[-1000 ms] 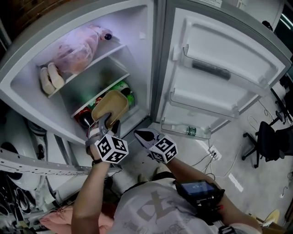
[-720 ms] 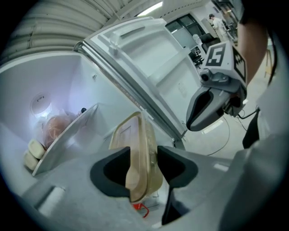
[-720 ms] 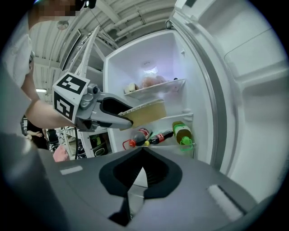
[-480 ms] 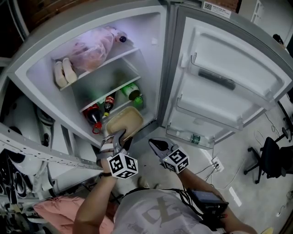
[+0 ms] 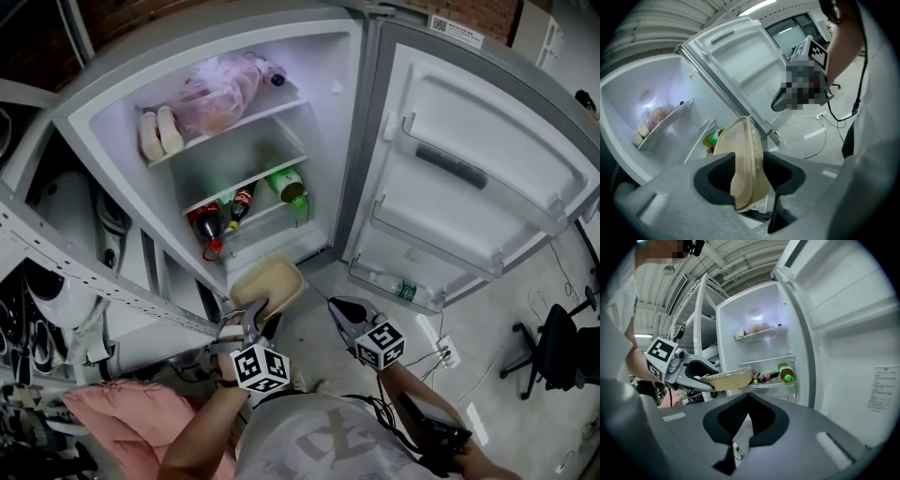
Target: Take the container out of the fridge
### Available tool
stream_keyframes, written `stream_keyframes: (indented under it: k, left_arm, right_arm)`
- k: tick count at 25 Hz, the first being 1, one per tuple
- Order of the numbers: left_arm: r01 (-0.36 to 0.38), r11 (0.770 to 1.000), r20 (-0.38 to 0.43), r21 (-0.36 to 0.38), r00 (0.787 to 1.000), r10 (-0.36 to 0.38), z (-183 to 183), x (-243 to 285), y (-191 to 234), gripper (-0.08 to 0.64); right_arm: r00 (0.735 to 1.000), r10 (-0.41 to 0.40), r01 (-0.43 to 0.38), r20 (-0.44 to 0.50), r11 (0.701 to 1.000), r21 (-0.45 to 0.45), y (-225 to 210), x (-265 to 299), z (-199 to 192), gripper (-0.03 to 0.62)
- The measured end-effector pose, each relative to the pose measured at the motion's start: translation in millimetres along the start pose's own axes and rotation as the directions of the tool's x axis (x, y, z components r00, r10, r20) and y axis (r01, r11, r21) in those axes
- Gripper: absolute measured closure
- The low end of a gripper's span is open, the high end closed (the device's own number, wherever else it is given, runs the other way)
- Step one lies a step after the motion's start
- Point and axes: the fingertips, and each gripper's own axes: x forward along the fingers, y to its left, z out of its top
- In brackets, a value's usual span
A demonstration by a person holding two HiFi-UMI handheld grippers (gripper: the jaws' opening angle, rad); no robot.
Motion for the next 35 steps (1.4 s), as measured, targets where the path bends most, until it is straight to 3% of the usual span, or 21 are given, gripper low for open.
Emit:
stream_keyframes:
  k: [18, 35]
  left_arm:
    - [0.036, 0.995, -0.068, -0.095, 0.997, -0.043, -39, -36, -80, 0.367]
    - [0.050, 0.995, -0.055, -0.091, 0.997, -0.055, -21, -47, -111, 0.368]
  right_arm:
    - [0.999, 0.040, -0.039, 0.014, 0.999, -0.009, 24, -48, -23, 0.584]
    - [0.998, 0.049, -0.049, 0.030, 0.999, -0.001, 29, -66, -31, 0.584]
